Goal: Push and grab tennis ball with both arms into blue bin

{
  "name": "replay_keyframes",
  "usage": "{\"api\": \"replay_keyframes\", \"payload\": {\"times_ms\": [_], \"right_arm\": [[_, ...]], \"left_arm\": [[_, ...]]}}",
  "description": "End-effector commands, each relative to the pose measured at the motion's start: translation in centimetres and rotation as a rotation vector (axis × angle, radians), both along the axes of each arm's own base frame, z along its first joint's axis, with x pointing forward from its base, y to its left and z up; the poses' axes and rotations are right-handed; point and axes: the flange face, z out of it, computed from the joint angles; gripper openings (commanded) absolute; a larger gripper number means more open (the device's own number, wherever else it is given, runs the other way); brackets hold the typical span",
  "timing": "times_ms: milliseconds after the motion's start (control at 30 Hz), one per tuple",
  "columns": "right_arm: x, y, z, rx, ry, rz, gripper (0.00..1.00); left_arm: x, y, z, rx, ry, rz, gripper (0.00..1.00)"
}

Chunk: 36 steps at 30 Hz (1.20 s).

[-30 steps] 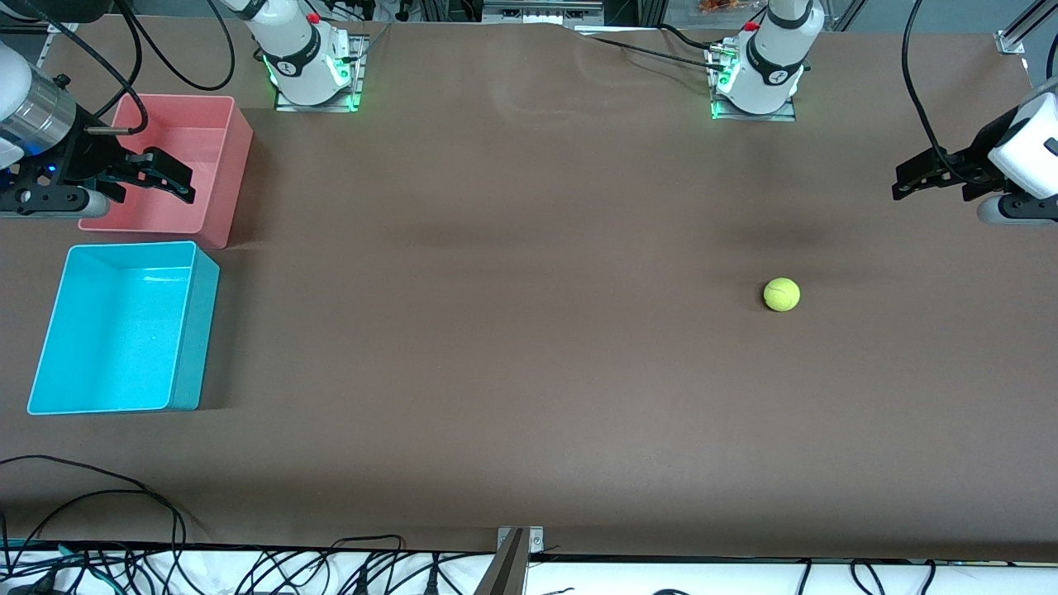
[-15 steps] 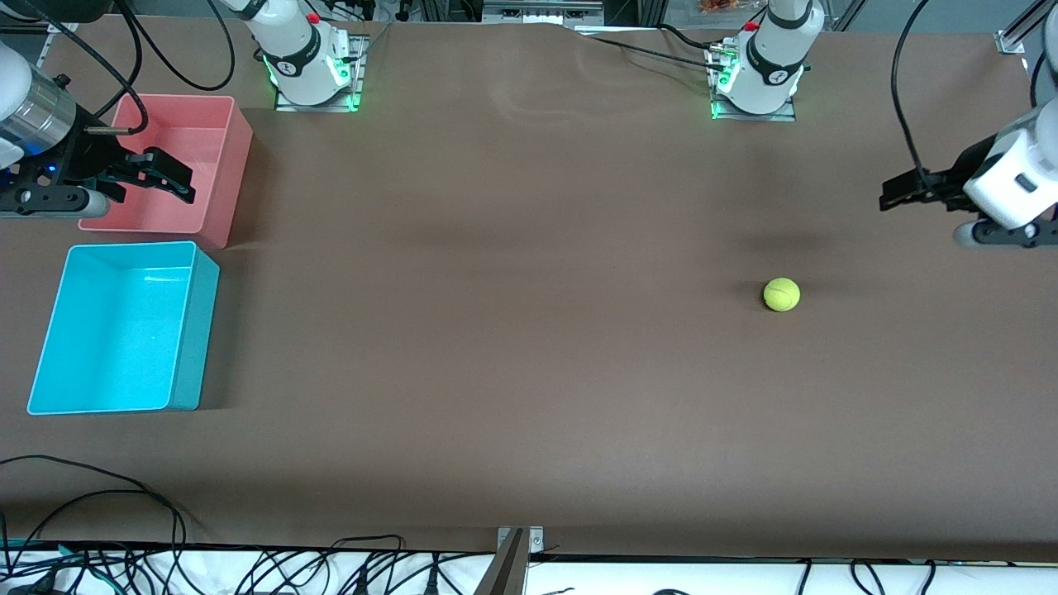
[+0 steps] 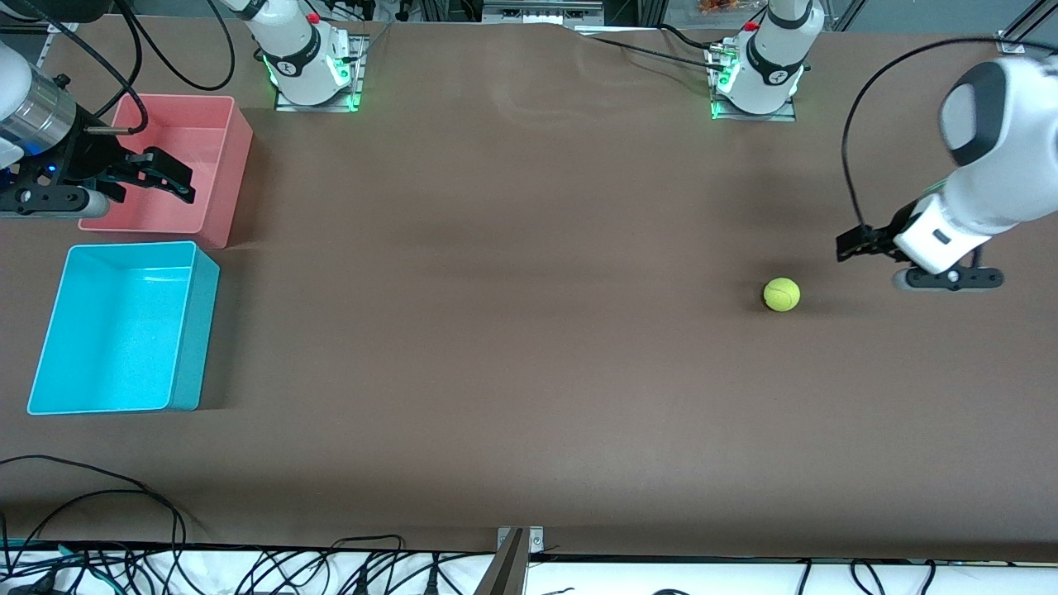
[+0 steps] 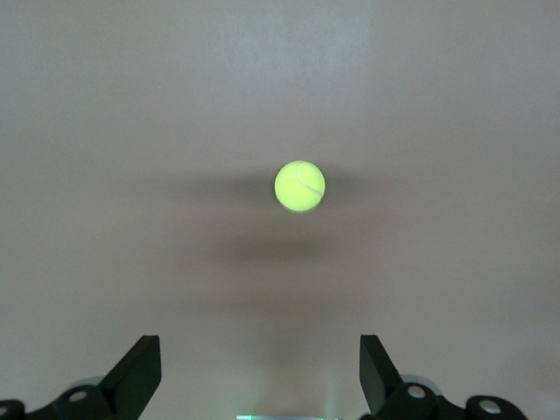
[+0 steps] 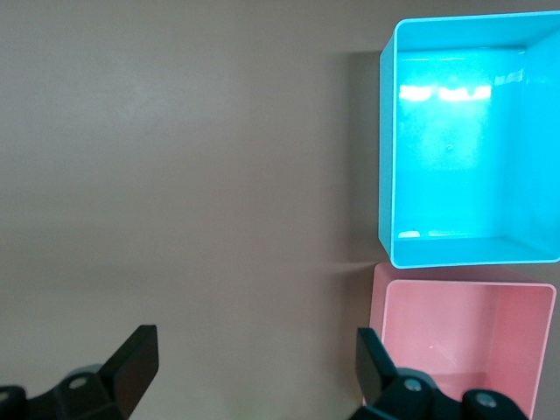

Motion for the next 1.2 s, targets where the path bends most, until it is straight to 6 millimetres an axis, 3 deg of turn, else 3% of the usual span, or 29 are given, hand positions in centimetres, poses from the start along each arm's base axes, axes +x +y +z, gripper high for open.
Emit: {"api": "replay_keyframes", "payload": {"times_ms": [0, 467, 634, 768, 834, 1168], "right_arm": [[-0.3, 0.2, 0.9, 0.007, -0.001, -0.004, 1.0], [-0.2, 0.2, 0.9, 0.005, -0.001, -0.004, 1.0], [-0.3, 0.2, 0.9, 0.005, -0.001, -0.004, 1.0], [-0.2, 0.2, 0.8, 0.007, 0.001, -0.003, 1.0], [-0.2, 0.2, 0.8, 0.005, 0.001, -0.003, 1.0], [-0.3, 0.2, 0.9, 0.007, -0.001, -0.003, 1.0]], "left_arm": [[-1.7, 0.1, -3.0, -0.003, -0.049, -0.01, 1.0], [-0.6, 0.0, -10.4, 0.013, -0.068, -0.028, 0.96], [-0.6, -0.5, -11.7, 0.069, -0.052, -0.194, 0.72], [-0.6, -0.7, -11.8, 0.069, -0.046, -0.288, 0.3], [-0.7, -0.6, -11.9, 0.069, -0.042, -0.336, 0.02], [-1.2, -0.4, -12.7, 0.042, -0.005, -0.768, 0.0]]}}
